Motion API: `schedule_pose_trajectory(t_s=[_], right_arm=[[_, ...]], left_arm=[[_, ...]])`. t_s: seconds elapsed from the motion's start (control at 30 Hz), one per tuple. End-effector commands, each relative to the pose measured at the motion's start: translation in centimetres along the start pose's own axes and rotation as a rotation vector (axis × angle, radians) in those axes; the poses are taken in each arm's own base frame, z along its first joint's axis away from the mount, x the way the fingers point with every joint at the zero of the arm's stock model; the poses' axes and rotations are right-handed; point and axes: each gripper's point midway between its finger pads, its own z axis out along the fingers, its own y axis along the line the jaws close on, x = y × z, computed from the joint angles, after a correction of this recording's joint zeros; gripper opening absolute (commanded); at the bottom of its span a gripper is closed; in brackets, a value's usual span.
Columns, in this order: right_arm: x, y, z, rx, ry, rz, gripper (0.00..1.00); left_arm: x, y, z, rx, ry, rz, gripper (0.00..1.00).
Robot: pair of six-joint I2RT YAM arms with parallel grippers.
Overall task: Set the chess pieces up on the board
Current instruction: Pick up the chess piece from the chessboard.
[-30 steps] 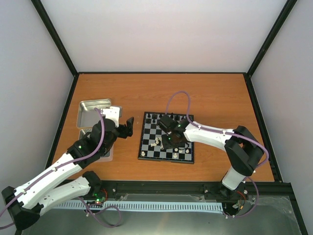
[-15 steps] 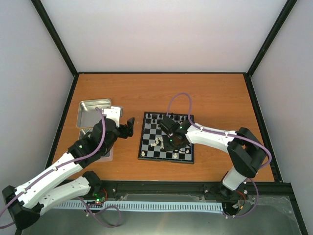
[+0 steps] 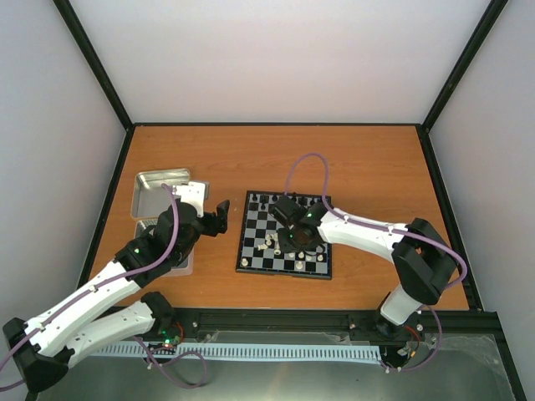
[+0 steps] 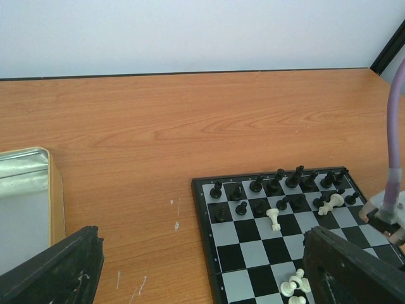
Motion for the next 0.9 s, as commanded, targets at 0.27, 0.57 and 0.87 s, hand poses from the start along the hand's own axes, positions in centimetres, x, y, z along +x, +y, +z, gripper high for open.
schedule_pose_trajectory(t_s=[0.27,0.57,0.87], right_arm=[[-3.8,0.5,0.1,0.009,-0.105,0.155,0.25],[-2.1,0.7,2.0,-0.034,-0.042,0.346,0.28],[-1.3,-0.2,2.7,0.006,-0.027,0.356,0.23]], left_arm=[[-1.2,0.0,-0.5,0.009,-0.04,-0.028,0.88],[-1.1,0.2,-0.5,0.001,-0.04,-0.031,0.87],[-1.1,0.1,-0.5,0.006,-0.039,-0.031,0.87]])
